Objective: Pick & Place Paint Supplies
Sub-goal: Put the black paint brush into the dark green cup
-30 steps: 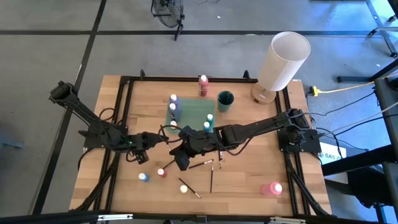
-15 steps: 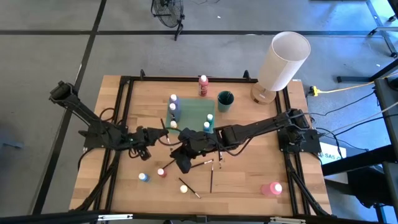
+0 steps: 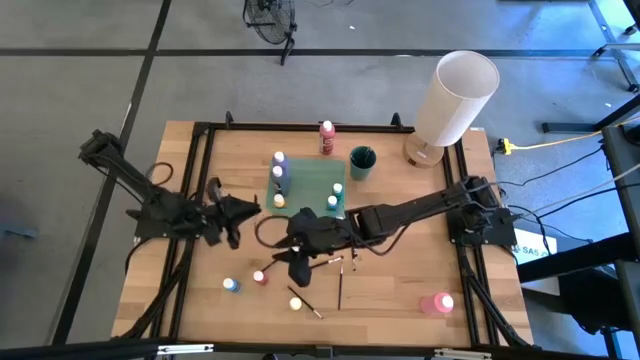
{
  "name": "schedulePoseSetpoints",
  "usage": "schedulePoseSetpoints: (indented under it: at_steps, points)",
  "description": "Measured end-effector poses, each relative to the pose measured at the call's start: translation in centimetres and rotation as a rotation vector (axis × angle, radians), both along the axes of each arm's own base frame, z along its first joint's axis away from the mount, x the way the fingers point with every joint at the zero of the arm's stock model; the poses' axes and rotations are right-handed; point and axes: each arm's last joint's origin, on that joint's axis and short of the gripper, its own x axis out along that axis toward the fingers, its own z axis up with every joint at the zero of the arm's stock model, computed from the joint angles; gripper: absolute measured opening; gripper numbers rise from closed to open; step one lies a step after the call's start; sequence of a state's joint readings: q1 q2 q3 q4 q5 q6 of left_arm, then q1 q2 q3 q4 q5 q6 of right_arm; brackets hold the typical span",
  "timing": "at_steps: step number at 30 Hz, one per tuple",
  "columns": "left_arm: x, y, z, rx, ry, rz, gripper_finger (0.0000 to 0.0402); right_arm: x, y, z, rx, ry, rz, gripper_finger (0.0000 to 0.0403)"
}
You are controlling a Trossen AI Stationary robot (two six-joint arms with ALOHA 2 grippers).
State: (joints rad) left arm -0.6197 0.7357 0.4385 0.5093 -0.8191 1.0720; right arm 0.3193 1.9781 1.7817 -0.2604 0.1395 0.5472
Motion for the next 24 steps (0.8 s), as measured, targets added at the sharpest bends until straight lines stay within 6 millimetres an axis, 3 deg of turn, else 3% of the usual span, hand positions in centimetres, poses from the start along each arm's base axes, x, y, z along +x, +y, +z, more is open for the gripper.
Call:
schedulePoseSetpoints:
  at_steps: [6, 11, 15, 24]
  points:
    - [-2.7, 1.2, 1.0, -0.343, -0.076, -0.342, 0.0025, -0.6, 2.1, 0.6, -0.367, -0.117, 0.010, 0.0174]
    - [-3.4, 1.7, 1.4, -0.524, -0.084, -0.552, 0.0025, -1.1, 4.3, 2.0, -0.619, -0.268, 0.041, 0.0176]
    - [-2.7, 1.6, 1.2, -0.566, -0.043, -0.652, 0.0024, -1.4, 5.4, 2.9, -0.748, -0.369, 0.080, 0.0176]
    - [0.6, 1.0, 0.3, -0.610, 0.013, -0.714, 0.0024, -1.6, 5.9, 3.6, -0.767, -0.445, 0.086, 0.0176]
